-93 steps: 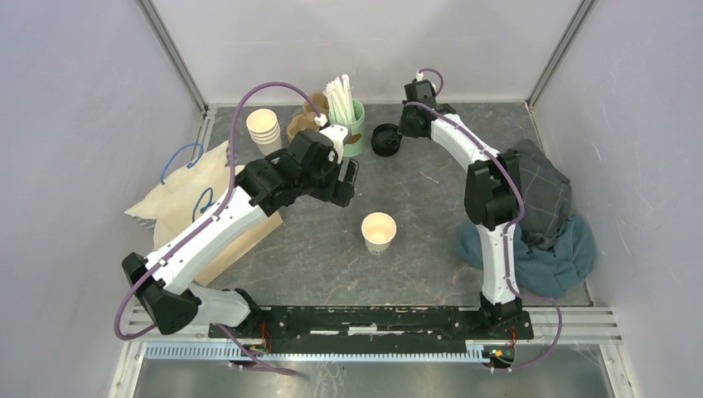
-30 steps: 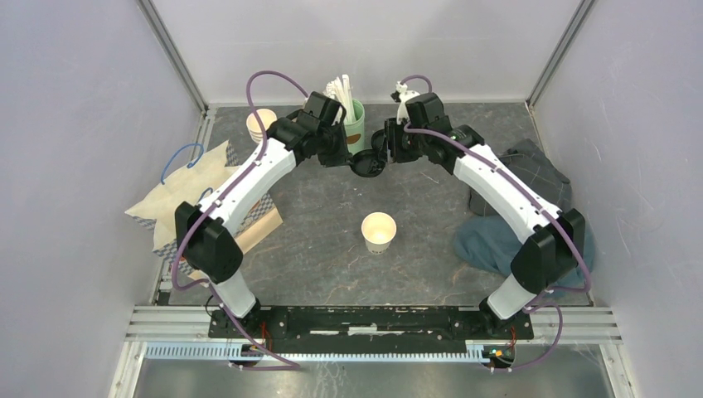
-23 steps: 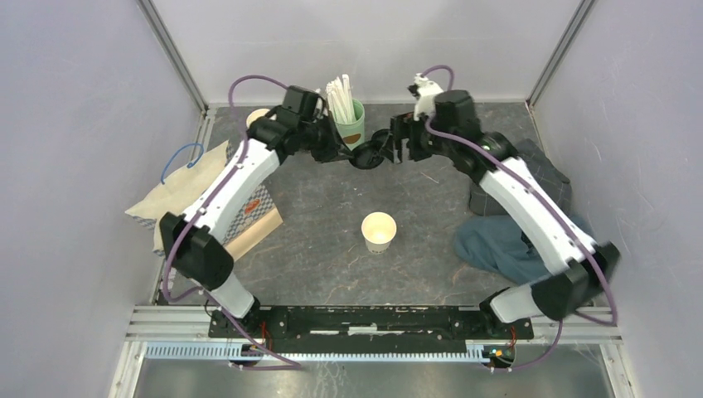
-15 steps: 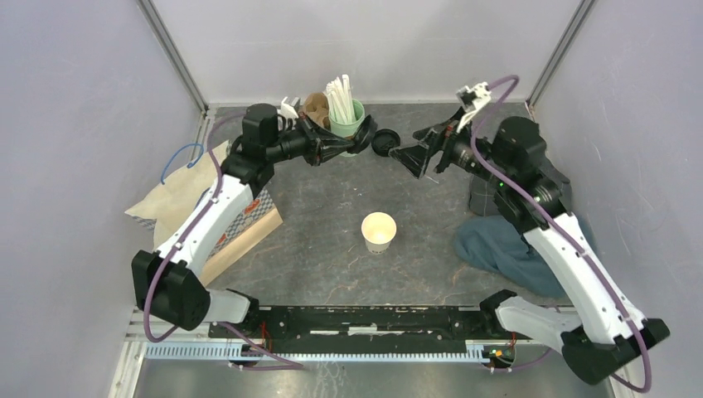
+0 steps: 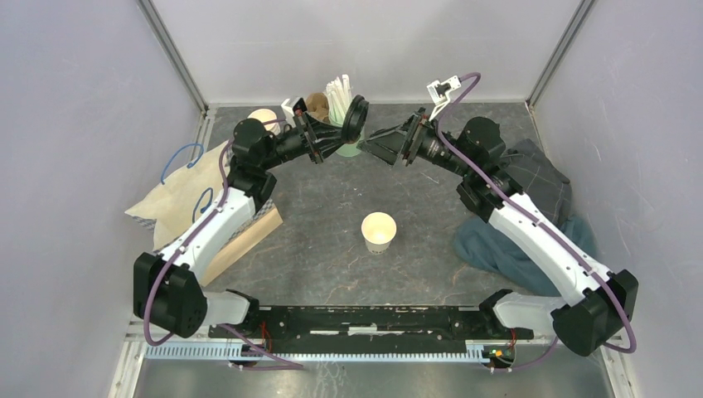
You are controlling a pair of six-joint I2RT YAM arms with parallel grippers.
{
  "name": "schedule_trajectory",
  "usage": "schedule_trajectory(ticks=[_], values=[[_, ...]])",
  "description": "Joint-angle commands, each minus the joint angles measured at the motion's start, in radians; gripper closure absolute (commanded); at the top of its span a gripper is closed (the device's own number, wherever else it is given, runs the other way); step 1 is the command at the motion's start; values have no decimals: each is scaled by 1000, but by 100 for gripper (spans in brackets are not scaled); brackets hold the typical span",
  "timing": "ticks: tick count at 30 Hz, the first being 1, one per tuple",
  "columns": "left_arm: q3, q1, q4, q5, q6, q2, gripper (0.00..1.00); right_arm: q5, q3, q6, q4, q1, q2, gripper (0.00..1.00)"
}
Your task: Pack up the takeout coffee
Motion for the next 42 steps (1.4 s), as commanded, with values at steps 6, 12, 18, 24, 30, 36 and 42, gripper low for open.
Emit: schedule_trajectory(ticks=[6,12,18,24,30,36,42], values=[[-18,-2,70,32,-68,-37,98,30,74,89,121,21,18,2],[-28,-4,70,36,-68,-34,98,18,125,86,141,25,49,2],[-34,-4,70,37,-64,-31,98,39,150,60,104,28,67,2],[-33,-5,70,36,-62,-28,98,66,158,14,50,35,73,2],[-34,-6,67,35,-59,-23,98,80,163,20,54,40,78,2],[-37,-5,38,32,-35,-23,98,88,168,9,39,46,83,2],[-28,-5,21,31,-19,-22,98,90,165,12,39,49,87,11]])
